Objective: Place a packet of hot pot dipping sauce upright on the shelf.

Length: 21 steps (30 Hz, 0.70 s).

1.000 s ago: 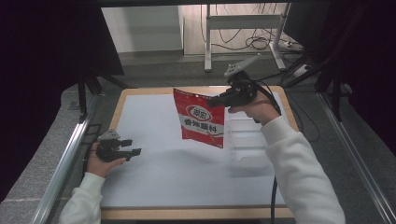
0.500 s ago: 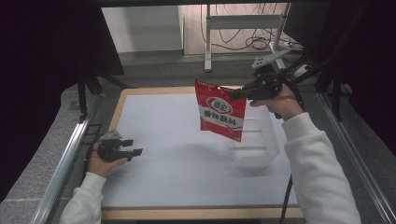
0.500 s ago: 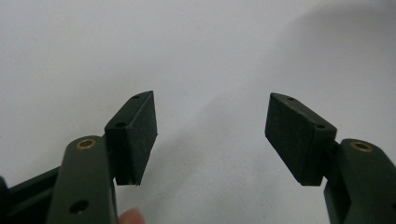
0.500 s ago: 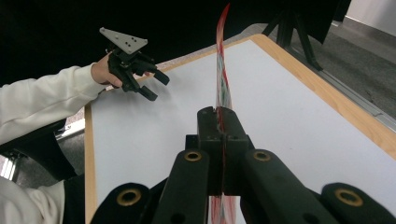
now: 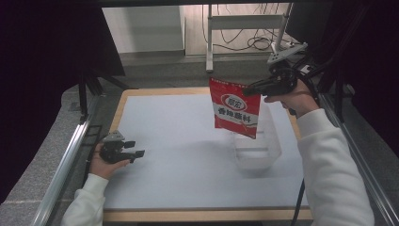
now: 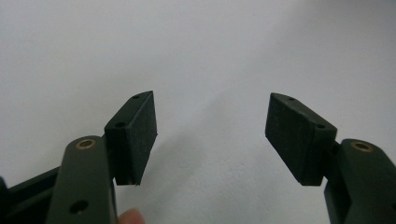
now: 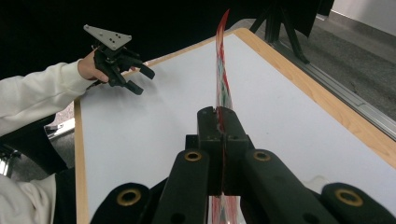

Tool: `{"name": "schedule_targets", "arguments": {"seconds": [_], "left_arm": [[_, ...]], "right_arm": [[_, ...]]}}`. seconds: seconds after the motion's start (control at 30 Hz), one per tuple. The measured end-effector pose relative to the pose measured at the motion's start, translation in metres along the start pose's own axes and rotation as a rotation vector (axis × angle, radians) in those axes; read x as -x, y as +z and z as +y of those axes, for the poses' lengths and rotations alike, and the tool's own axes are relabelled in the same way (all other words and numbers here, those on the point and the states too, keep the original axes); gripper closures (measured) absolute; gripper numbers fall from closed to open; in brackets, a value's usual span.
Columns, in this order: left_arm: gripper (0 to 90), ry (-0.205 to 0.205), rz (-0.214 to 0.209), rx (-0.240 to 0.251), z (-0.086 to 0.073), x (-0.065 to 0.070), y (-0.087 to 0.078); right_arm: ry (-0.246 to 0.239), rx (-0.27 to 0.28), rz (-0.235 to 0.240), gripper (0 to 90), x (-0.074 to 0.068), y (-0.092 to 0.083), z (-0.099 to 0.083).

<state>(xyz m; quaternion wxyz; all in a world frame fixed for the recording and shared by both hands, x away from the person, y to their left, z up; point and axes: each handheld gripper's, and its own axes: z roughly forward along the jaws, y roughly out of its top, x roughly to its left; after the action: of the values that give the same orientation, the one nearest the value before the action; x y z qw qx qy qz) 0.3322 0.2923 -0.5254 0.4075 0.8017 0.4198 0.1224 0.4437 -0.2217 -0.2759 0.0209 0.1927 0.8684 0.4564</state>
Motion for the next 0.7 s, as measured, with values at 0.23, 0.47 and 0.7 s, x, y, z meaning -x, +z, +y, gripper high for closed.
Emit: {"name": "schedule_targets", "arguments": {"seconds": [0.23,0.47,0.7], "left_arm": [[33.4,0.001,0.012,0.002,-0.001,0.000,-0.004],[33.4,-0.007,0.024,0.004,-0.002,-0.001,-0.006],[33.0,-0.014,0.036,0.003,-0.002,-0.001,-0.005]], "right_arm": [[0.006,0.008,-0.013,89.1,0.009,-0.013,-0.003],[0.018,0.021,-0.015,89.1,0.019,-0.026,-0.009],[0.035,0.030,-0.016,89.0,0.032,-0.036,-0.019]]}}
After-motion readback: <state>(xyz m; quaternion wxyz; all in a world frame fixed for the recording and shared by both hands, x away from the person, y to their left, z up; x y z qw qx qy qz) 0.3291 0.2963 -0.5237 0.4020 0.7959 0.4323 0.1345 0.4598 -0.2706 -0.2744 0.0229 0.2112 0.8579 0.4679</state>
